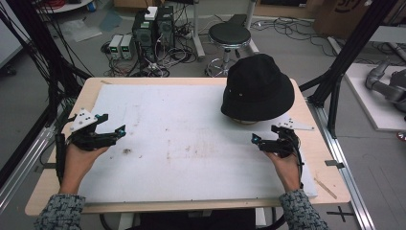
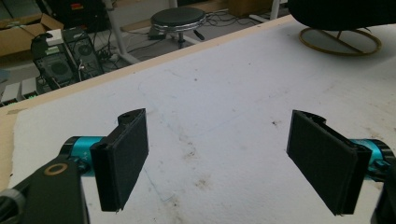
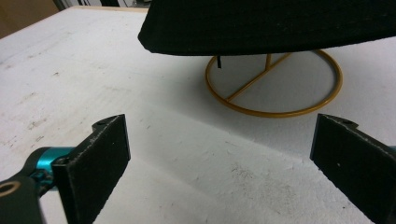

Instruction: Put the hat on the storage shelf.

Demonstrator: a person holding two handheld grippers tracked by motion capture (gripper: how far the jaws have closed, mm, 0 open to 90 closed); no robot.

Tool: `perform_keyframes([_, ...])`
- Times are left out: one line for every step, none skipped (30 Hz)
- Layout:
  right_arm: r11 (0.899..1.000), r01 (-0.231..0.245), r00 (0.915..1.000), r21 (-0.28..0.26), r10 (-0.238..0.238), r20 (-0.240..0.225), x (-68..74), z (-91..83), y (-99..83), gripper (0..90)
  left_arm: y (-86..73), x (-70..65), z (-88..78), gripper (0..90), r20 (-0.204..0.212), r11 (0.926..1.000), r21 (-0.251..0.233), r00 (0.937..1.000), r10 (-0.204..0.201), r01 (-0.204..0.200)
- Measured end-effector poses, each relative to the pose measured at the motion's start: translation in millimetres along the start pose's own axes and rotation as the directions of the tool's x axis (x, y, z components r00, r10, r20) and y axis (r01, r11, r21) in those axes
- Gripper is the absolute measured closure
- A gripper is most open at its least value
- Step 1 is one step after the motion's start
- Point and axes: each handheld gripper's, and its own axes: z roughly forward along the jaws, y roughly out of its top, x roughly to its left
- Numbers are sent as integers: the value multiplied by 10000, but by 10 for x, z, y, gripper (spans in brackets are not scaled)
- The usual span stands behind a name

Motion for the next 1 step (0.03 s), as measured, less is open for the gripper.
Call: perform_keyframes([10000,-63,10000,31,63,-8,0,1,-1,45,-1,1,1,211,7,10000,-2,10000,-4,4])
